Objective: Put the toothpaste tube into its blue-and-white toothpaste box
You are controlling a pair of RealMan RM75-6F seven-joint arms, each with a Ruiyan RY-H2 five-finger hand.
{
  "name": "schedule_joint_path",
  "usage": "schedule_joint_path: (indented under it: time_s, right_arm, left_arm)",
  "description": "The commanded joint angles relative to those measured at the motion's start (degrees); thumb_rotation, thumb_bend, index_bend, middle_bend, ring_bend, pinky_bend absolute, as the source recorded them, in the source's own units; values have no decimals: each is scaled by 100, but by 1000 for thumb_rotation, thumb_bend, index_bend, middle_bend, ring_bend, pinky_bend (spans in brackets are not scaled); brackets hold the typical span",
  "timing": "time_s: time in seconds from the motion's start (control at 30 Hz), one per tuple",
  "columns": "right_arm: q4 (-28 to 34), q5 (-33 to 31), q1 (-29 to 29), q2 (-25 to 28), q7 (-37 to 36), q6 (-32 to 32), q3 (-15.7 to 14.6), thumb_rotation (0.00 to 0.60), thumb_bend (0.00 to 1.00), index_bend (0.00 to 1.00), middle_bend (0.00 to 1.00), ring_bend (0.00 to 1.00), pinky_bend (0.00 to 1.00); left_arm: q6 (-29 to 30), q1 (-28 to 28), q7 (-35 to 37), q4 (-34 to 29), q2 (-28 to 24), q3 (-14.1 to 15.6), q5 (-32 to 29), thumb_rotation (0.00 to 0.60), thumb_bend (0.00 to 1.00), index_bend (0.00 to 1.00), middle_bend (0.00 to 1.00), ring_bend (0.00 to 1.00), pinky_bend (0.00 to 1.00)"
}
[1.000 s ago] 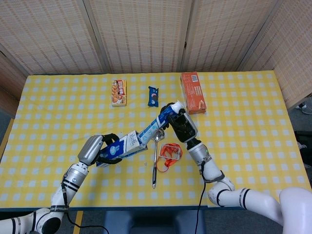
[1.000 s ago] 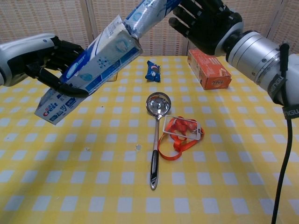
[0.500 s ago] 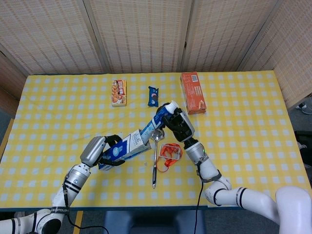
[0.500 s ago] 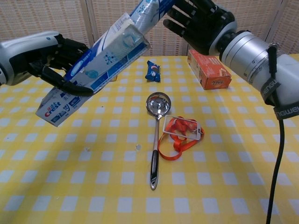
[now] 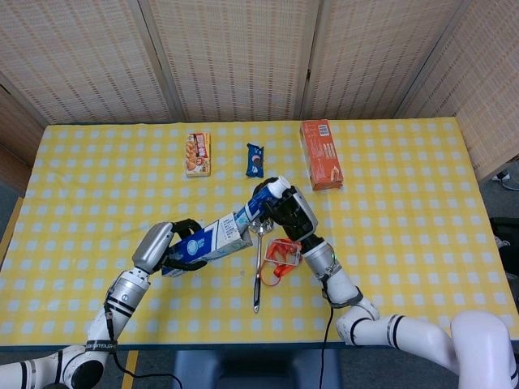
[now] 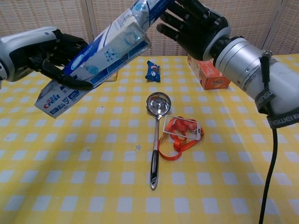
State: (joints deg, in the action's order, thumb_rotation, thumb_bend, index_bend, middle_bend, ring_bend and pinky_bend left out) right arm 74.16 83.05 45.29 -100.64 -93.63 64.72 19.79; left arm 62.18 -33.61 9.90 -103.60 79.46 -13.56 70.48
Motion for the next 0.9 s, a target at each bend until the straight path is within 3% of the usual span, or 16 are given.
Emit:
schedule_joint_path:
  time_s: [0.03,0.4,0.53,0.9]
  right_arm:
    - [-17,43,7,-18,198,68,-17,600,425,857,791,718,678]
    - [310,224,-80,124,934,416,-80,600,424,857,792,718,678]
    - [274,206,-59,70,938,356,-140,600,424,857,791,717,678]
    - [121,169,-2,-100,924,291,-185,600,424,857,789,711,673]
  left_arm:
    - [-21,8,88,-27,-38,-36,-46,600,159,583,732,544,522]
    - [-179,20,648,-121,-164,-173,-149,600,160,587,739,552,532]
    - [-300,22,1140,-207,-279,-284,-107,600,161,590,745,555,533]
    - [-253,19,1328,-209,-295,-267,92,600,161,591,745,556,534]
